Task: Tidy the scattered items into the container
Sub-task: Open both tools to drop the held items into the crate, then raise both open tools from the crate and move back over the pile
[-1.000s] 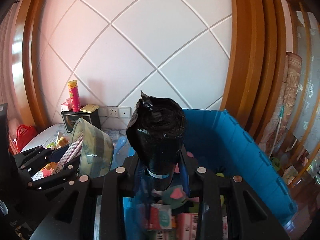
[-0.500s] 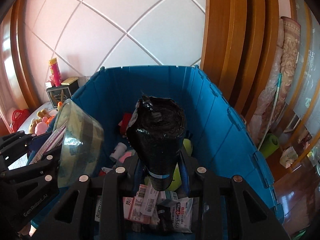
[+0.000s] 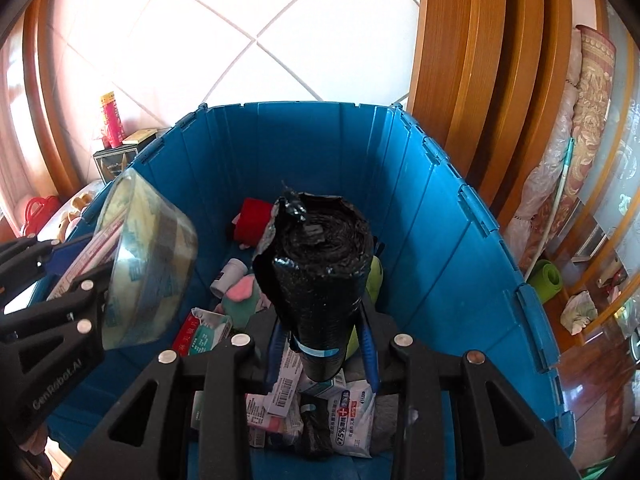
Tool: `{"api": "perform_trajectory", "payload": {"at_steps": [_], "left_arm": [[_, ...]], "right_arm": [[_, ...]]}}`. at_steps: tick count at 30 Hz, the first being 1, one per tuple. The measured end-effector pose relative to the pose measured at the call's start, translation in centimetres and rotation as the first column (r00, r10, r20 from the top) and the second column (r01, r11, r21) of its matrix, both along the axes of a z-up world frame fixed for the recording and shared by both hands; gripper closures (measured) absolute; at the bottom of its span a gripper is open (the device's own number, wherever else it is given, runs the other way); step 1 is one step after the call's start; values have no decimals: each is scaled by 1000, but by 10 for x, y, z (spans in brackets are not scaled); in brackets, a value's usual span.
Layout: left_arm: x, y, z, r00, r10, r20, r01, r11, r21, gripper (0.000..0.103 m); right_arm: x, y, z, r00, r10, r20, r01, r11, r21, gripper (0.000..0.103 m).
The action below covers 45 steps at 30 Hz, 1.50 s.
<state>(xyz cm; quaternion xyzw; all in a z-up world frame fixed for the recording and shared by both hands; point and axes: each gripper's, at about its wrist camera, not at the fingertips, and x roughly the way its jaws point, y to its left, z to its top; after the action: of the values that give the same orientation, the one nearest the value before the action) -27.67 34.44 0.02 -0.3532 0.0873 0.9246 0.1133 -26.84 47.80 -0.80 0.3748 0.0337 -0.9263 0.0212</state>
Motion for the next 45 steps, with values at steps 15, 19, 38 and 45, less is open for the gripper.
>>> {"api": "perform_trajectory", "payload": {"at_steps": [15, 19, 38, 45], "left_arm": [[20, -6, 15, 997, 23, -76, -22, 1000, 22, 20], [27, -14, 14, 996, 39, -76, -37, 999, 24, 20], [58, -70, 18, 985, 136, -109, -129, 989, 65, 13], [70, -119, 19, 971, 213, -111, -206, 976, 66, 12]], "right_arm": [[21, 17, 20, 994, -71, -85, 69, 997, -30, 4], [25, 21, 22, 992, -85, -96, 81, 996, -43, 1], [32, -4, 9, 994, -17, -107, 9, 997, -79, 0], [43, -54, 26, 983, 60, -176, -81, 990, -114, 0]]}}
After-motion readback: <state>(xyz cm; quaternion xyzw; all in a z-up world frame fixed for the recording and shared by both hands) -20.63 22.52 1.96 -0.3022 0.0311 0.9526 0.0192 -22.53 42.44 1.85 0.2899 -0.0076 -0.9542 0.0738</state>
